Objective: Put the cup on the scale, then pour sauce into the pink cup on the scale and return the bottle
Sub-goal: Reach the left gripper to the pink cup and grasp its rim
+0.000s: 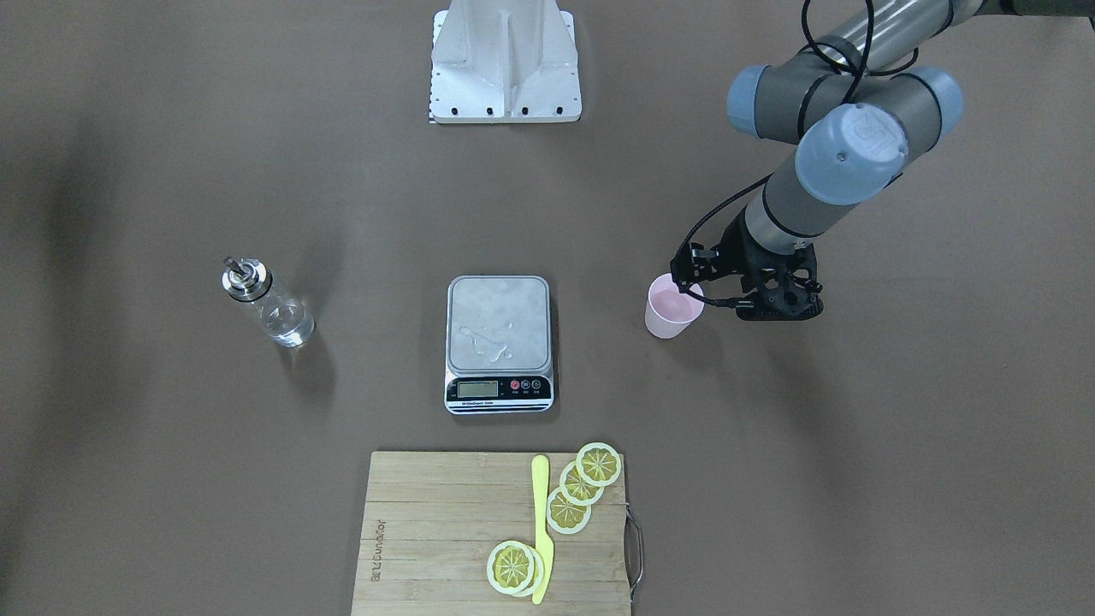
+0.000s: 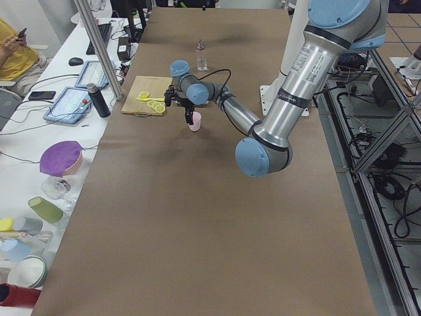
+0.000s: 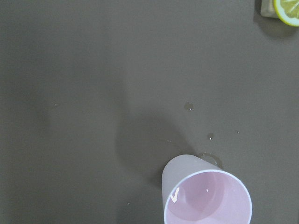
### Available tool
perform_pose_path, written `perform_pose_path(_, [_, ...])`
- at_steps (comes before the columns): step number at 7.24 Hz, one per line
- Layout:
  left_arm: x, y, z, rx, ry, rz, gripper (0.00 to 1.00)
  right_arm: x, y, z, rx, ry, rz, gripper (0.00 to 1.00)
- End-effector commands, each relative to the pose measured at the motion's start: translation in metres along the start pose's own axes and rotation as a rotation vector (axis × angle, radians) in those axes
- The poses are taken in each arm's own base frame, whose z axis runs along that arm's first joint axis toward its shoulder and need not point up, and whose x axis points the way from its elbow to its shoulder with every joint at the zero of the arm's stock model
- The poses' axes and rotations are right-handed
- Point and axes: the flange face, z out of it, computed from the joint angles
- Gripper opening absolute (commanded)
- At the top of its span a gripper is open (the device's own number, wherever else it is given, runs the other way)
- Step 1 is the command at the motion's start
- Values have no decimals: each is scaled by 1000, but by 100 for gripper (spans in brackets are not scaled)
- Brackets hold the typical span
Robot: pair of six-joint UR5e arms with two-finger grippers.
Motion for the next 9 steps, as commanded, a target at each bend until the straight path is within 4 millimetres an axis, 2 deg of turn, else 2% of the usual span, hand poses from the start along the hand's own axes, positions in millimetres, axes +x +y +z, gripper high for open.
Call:
perform_pose_path(1, [4, 1, 9, -12, -4, 3, 62, 0, 0, 0, -1, 1, 1, 100])
perform_pose_path(2, [6, -2, 12, -10, -2, 8, 58, 0, 0, 0, 0, 2, 1, 100])
perform_pose_path(4, [-1, -14, 29, 2, 16, 17, 54, 0, 0, 0, 1, 2, -1, 100])
perform_pose_path(6, [-1, -13, 32, 0, 16, 20, 47, 0, 0, 0, 1, 2, -1, 100])
perform_pose_path(7, [0, -12, 34, -2, 16, 25, 36, 0, 0, 0, 2, 2, -2, 100])
perform_pose_path(9, [0, -11, 34, -3, 16, 28, 4, 0, 0, 0, 2, 2, -2, 100])
